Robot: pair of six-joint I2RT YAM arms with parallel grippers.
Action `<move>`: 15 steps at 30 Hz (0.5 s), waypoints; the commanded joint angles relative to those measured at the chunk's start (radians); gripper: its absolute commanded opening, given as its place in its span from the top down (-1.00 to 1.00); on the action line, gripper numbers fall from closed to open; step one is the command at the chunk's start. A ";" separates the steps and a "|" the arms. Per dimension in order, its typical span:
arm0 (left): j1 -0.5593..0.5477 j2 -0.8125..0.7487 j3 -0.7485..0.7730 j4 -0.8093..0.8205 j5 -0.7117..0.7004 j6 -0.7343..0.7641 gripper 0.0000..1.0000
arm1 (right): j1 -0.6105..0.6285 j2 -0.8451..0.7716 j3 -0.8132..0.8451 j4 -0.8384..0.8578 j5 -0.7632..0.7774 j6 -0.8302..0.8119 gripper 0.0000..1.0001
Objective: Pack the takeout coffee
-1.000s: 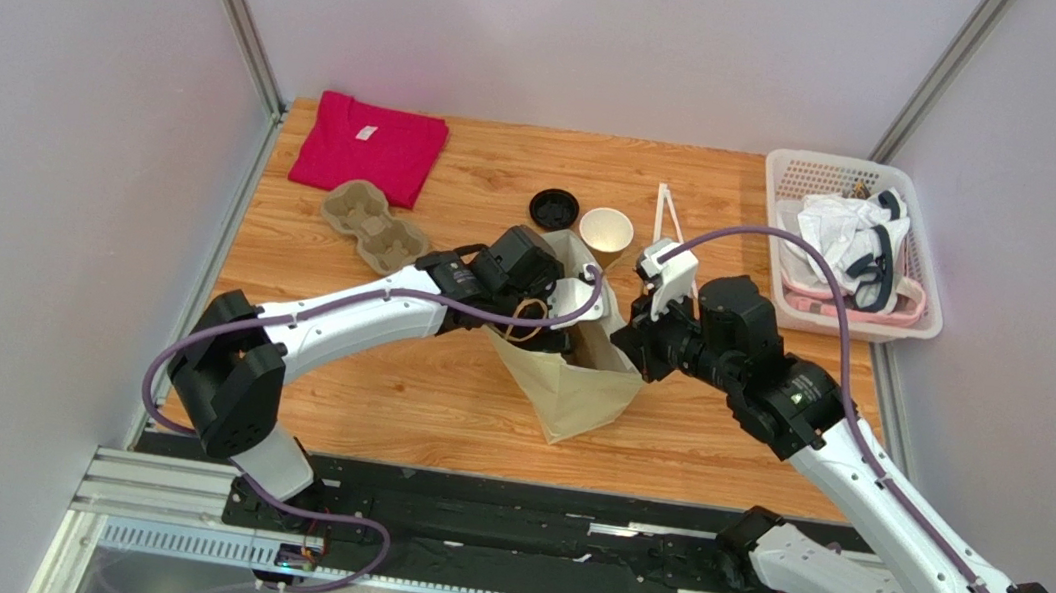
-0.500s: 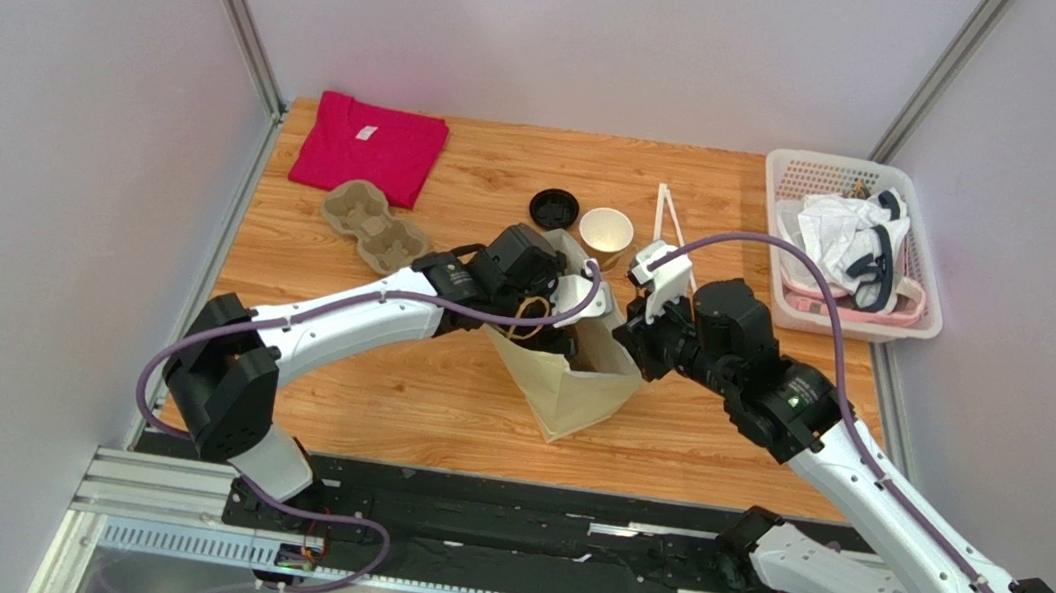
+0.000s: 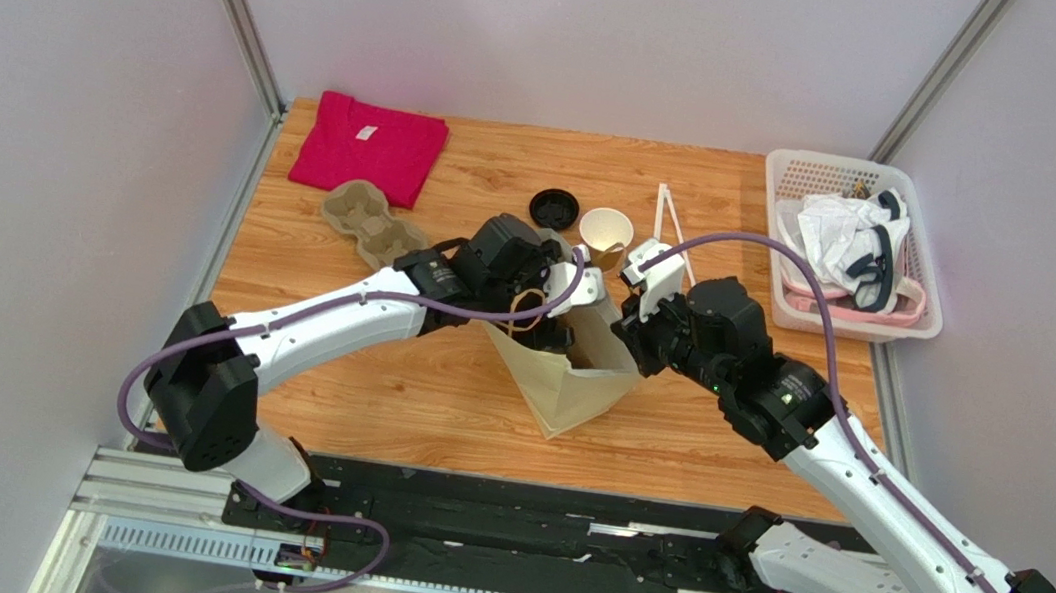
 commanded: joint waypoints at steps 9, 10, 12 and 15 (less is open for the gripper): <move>0.027 -0.088 0.003 0.017 0.111 -0.016 -0.98 | 0.005 0.020 0.027 0.045 0.050 -0.046 1.00; 0.029 -0.090 0.005 0.017 0.115 -0.016 -0.98 | 0.005 0.022 0.027 0.048 0.048 -0.049 1.00; 0.032 -0.096 0.011 0.017 0.115 -0.018 -0.98 | 0.005 0.028 0.031 0.048 0.051 -0.058 1.00; 0.040 -0.102 0.029 0.015 0.114 -0.031 -0.98 | 0.005 0.032 0.036 0.049 0.045 -0.066 1.00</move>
